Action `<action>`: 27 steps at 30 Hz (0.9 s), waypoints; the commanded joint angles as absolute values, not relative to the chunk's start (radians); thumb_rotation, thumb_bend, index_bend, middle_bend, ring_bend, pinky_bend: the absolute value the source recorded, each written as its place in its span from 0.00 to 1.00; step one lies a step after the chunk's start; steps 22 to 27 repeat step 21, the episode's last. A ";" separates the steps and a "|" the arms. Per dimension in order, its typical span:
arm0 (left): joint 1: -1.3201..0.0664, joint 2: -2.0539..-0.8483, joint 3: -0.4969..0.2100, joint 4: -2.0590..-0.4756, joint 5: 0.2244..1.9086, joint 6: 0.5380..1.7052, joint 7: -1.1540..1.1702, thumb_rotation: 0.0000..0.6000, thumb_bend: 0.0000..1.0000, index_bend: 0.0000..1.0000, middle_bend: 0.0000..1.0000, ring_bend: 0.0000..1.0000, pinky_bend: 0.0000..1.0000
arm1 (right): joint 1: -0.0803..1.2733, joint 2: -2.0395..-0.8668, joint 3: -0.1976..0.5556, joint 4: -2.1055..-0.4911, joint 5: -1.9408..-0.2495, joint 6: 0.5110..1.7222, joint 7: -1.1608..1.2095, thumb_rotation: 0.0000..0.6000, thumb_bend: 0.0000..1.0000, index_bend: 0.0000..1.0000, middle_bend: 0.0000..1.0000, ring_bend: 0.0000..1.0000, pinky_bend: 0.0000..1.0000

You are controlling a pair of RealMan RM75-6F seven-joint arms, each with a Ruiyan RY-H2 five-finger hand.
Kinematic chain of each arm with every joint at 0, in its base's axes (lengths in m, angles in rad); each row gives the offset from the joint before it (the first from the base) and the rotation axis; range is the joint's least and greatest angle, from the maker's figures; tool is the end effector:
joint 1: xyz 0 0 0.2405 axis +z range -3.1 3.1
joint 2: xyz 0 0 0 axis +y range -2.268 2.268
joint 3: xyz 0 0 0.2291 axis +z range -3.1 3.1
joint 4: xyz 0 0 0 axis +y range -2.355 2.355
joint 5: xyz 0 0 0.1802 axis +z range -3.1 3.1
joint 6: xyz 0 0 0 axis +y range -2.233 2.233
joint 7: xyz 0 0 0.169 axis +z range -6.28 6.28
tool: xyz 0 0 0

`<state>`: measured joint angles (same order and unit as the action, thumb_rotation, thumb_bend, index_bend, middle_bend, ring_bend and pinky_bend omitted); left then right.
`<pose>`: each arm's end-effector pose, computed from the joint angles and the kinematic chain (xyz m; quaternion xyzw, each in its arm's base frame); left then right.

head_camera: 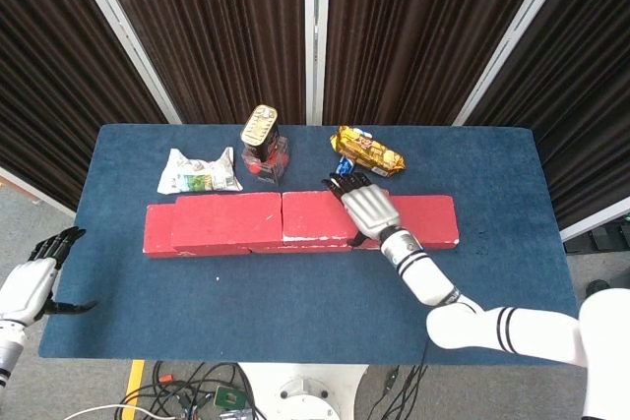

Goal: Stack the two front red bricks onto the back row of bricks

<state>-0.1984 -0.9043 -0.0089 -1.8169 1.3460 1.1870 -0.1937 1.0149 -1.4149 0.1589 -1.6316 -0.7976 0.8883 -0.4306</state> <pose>-0.2739 0.2131 0.1752 -0.5789 -0.5389 -0.3420 0.5074 -0.0625 -0.3637 0.0176 0.7746 -0.3750 0.3418 0.3775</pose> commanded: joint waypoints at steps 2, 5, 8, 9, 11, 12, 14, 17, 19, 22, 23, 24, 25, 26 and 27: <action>-0.169 -0.923 -0.019 -1.811 1.374 1.269 -0.153 1.00 0.02 0.00 0.00 0.00 0.00 | 0.839 -1.239 0.067 -1.832 -1.056 1.104 -0.385 1.00 0.00 0.00 0.00 0.00 0.00; -0.157 -0.929 -0.020 -1.816 1.394 1.307 -0.123 1.00 0.02 0.00 0.00 0.00 0.00 | 0.724 -1.171 -0.027 -1.874 -1.204 1.217 -0.360 1.00 0.00 0.00 0.00 0.00 0.00; -0.149 -0.936 -0.020 -1.815 1.419 1.338 -0.100 1.00 0.02 0.00 0.00 0.00 0.00 | 0.613 -1.132 -0.112 -1.871 -1.326 1.317 -0.318 1.00 0.00 0.00 0.00 0.00 0.00; -0.146 -0.941 -0.019 -1.810 1.426 1.347 -0.094 1.00 0.02 0.00 0.00 0.00 0.00 | 0.582 -1.126 -0.132 -1.861 -1.357 1.347 -0.307 1.00 0.00 0.00 0.00 0.00 0.00; -0.139 -0.951 -0.015 -1.797 1.440 1.363 -0.085 1.00 0.02 0.00 0.00 0.00 0.00 | 0.512 -1.122 -0.168 -1.825 -1.415 1.416 -0.285 1.00 0.00 0.00 0.00 0.00 0.00; -0.136 -0.955 -0.013 -1.792 1.445 1.367 -0.084 1.00 0.02 0.00 0.00 0.00 0.00 | 0.484 -1.125 -0.179 -1.807 -1.433 1.443 -0.277 1.00 0.00 0.00 0.00 0.00 0.00; -0.129 -0.963 -0.009 -1.781 1.455 1.379 -0.088 1.00 0.02 0.00 0.00 0.00 0.00 | 0.423 -1.137 -0.196 -1.763 -1.459 1.496 -0.267 1.00 0.00 0.00 0.00 0.00 0.00; -0.115 -0.976 -0.004 -1.759 1.478 1.407 -0.097 1.00 0.02 0.00 0.00 0.00 0.00 | 0.351 -1.160 -0.212 -1.708 -1.482 1.547 -0.238 1.00 0.00 0.00 0.00 0.00 0.00; -0.101 -0.988 -0.001 -1.742 1.491 1.433 -0.105 1.00 0.02 0.00 0.00 0.00 0.00 | 0.311 -1.172 -0.217 -1.675 -1.493 1.569 -0.212 1.00 0.00 0.00 0.00 0.00 0.00; -0.090 -0.996 0.002 -1.732 1.496 1.450 -0.105 1.00 0.02 0.00 0.00 0.00 0.00 | 0.283 -1.180 -0.217 -1.649 -1.498 1.581 -0.199 1.00 0.00 0.00 0.00 0.00 0.00; -0.090 -0.996 0.002 -1.732 1.496 1.450 -0.105 1.00 0.02 0.00 0.00 0.00 0.00 | 0.283 -1.180 -0.217 -1.649 -1.498 1.581 -0.199 1.00 0.00 0.00 0.00 0.00 0.00; -0.090 -0.996 0.002 -1.732 1.496 1.450 -0.105 1.00 0.02 0.00 0.00 0.00 0.00 | 0.283 -1.180 -0.217 -1.649 -1.498 1.581 -0.199 1.00 0.00 0.00 0.00 0.00 0.00; -0.090 -0.996 0.002 -1.732 1.496 1.450 -0.105 1.00 0.02 0.00 0.00 0.00 0.00 | 0.283 -1.180 -0.217 -1.649 -1.498 1.581 -0.199 1.00 0.00 0.00 0.00 0.00 0.00; -0.090 -0.996 0.002 -1.732 1.496 1.450 -0.105 1.00 0.02 0.00 0.00 0.00 0.00 | 0.283 -1.180 -0.217 -1.649 -1.498 1.581 -0.199 1.00 0.00 0.00 0.00 0.00 0.00; -0.090 -0.996 0.002 -1.732 1.496 1.450 -0.105 1.00 0.02 0.00 0.00 0.00 0.00 | 0.283 -1.180 -0.217 -1.649 -1.498 1.581 -0.199 1.00 0.00 0.00 0.00 0.00 0.00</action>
